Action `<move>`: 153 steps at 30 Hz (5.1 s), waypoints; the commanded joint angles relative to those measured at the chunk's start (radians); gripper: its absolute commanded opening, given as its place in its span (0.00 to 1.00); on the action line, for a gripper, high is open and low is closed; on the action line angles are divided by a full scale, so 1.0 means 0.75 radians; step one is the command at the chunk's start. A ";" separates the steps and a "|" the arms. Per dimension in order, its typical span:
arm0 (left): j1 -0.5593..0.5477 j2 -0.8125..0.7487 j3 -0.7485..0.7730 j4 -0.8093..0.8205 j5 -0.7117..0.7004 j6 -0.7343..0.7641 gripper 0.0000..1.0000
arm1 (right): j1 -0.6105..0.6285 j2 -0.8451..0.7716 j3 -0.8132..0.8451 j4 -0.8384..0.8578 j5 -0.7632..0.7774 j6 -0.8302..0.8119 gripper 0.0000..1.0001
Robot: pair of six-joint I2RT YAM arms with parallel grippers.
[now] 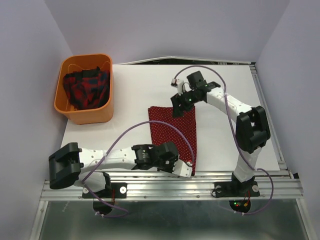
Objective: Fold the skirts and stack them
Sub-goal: Fold the skirt, then neatly place the folded skirt to the corner
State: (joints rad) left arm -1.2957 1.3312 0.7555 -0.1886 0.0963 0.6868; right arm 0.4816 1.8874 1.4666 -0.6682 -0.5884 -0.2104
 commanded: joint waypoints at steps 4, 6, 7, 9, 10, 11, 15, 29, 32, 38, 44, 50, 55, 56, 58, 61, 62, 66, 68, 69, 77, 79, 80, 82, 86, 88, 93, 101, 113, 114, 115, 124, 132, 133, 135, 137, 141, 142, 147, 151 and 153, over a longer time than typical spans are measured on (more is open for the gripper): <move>-0.001 -0.087 0.103 -0.194 0.303 -0.069 0.00 | -0.098 0.130 0.311 0.036 0.091 -0.079 0.74; 0.014 -0.100 0.115 -0.219 0.356 -0.069 0.00 | -0.098 0.169 0.341 0.046 0.075 -0.075 0.73; 0.018 -0.108 0.124 -0.231 0.373 -0.067 0.00 | -0.098 0.189 0.348 0.056 0.067 -0.069 0.73; 0.032 -0.112 0.156 -0.262 0.436 -0.075 0.00 | -0.098 0.248 0.354 0.091 0.046 -0.061 0.72; 0.036 -0.110 0.173 -0.274 0.454 -0.085 0.00 | -0.098 0.271 0.356 0.099 0.038 -0.069 0.70; 0.044 -0.108 0.187 -0.284 0.499 -0.091 0.00 | -0.098 0.294 0.354 0.105 0.022 -0.073 0.67; 0.124 -0.069 0.330 -0.356 0.587 -0.134 0.00 | -0.098 0.374 0.303 0.122 -0.023 -0.084 0.54; 0.551 0.266 0.727 -0.477 0.608 0.005 0.00 | -0.086 0.269 -0.078 0.226 -0.291 -0.051 0.21; 0.621 0.368 0.825 -0.501 0.628 0.015 0.00 | -0.086 0.259 -0.108 0.230 -0.312 -0.061 0.21; 0.768 0.573 1.001 -0.546 0.677 0.011 0.00 | -0.086 0.253 -0.119 0.226 -0.320 -0.071 0.21; 0.830 0.700 1.058 -0.544 0.665 0.029 0.00 | -0.086 0.265 -0.092 0.226 -0.300 -0.057 0.29; 0.850 0.759 1.050 -0.475 0.610 0.021 0.00 | -0.086 0.273 -0.049 0.222 -0.267 -0.049 0.45; 0.850 0.786 1.038 -0.460 0.616 0.019 0.13 | -0.086 0.265 -0.004 0.222 -0.173 -0.020 0.62; 0.848 0.780 1.032 -0.464 0.620 0.015 0.17 | -0.086 0.261 0.028 0.222 -0.148 -0.004 0.64; 0.850 0.749 1.012 -0.462 0.624 0.003 0.26 | -0.133 0.237 0.075 0.220 -0.077 0.019 0.69; 0.870 0.702 0.993 -0.440 0.612 -0.063 0.35 | -0.231 0.204 0.196 0.208 -0.048 0.070 0.78; 0.883 0.698 0.997 -0.440 0.610 -0.089 0.36 | -0.257 0.194 0.233 0.196 -0.048 0.072 0.82; 0.972 0.706 1.058 -0.448 0.683 -0.247 0.47 | -0.354 0.129 0.376 0.047 -0.054 0.056 0.83; 1.016 0.712 1.081 -0.434 0.724 -0.363 0.47 | -0.370 0.025 0.348 0.008 -0.060 0.035 0.84; 1.056 0.716 1.087 -0.422 0.755 -0.400 0.48 | -0.370 -0.017 0.321 -0.005 -0.060 0.027 0.83; 1.159 0.547 0.985 -0.348 0.855 -0.570 0.51 | -0.370 -0.413 -0.010 -0.181 -0.221 -0.112 0.51; 1.159 0.471 0.853 -0.248 0.896 -0.639 0.50 | -0.333 -0.507 -0.141 -0.203 -0.273 -0.128 0.43; 1.157 0.406 0.805 -0.205 0.910 -0.682 0.49 | -0.311 -0.532 -0.184 -0.203 -0.277 -0.129 0.42; 1.157 0.357 0.705 -0.056 0.966 -0.817 0.48 | -0.258 -0.571 -0.300 -0.159 -0.263 -0.118 0.42; 1.094 0.315 0.570 0.049 0.931 -0.889 0.49 | -0.103 -0.574 -0.405 0.001 -0.177 -0.071 0.42; 1.065 0.334 0.572 0.088 0.866 -0.908 0.52 | -0.088 -0.533 -0.403 0.038 -0.152 -0.061 0.42; 0.981 0.448 0.645 0.123 0.754 -0.908 0.52 | -0.088 -0.390 -0.383 0.158 -0.060 -0.004 0.41; 1.026 0.683 0.686 0.127 0.676 -0.996 0.45 | -0.088 -0.234 -0.395 0.236 0.140 0.041 0.39; 1.147 0.700 0.762 0.002 0.532 -0.916 0.53 | -0.088 -0.164 -0.356 0.241 0.502 0.070 0.47; 1.147 0.672 0.762 -0.010 0.536 -0.875 0.54 | -0.088 -0.162 -0.332 0.222 0.519 0.070 0.48; 1.147 0.592 0.748 -0.016 0.534 -0.857 0.57 | -0.088 -0.170 -0.271 0.202 0.525 0.068 0.54; 1.157 0.005 0.512 0.016 0.158 -0.758 0.99 | 0.063 -0.361 -0.180 0.083 0.551 0.182 0.76; 1.216 -0.224 0.408 -0.069 -0.034 -0.629 0.98 | 0.260 -0.289 -0.344 0.107 0.488 0.199 0.76; 1.236 -0.241 0.398 -0.082 -0.034 -0.629 0.99 | 0.260 -0.232 -0.358 0.114 0.486 0.195 0.76; 1.267 -0.263 0.386 -0.084 -0.010 -0.623 0.99 | 0.260 -0.134 -0.354 0.108 0.531 0.186 0.76; 1.282 -0.280 0.390 -0.106 0.027 -0.607 0.99 | 0.260 -0.083 -0.354 0.101 0.576 0.186 0.79; 1.302 -0.308 0.404 -0.145 0.064 -0.568 0.99 | 0.193 -0.050 -0.419 0.057 0.639 0.138 0.84; 1.304 -0.314 0.400 -0.141 0.058 -0.562 0.99 | 0.160 -0.046 -0.430 0.038 0.625 0.113 0.84; 1.314 -0.310 0.361 -0.117 0.074 -0.558 0.98 | -0.181 -0.087 -0.554 -0.001 0.653 -0.144 0.82; 1.314 -0.270 0.363 -0.096 0.107 -0.584 0.98 | -0.443 -0.107 -0.589 -0.009 0.656 -0.430 0.82; 1.318 -0.243 0.369 -0.094 0.125 -0.586 0.98 | -0.533 -0.111 -0.599 0.009 0.664 -0.584 0.83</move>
State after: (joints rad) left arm -0.3153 1.1320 1.0397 -0.3016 0.1516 0.2508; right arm 0.1993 1.7554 1.1019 -0.5549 -0.1940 -0.3771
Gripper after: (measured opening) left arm 0.985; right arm 0.821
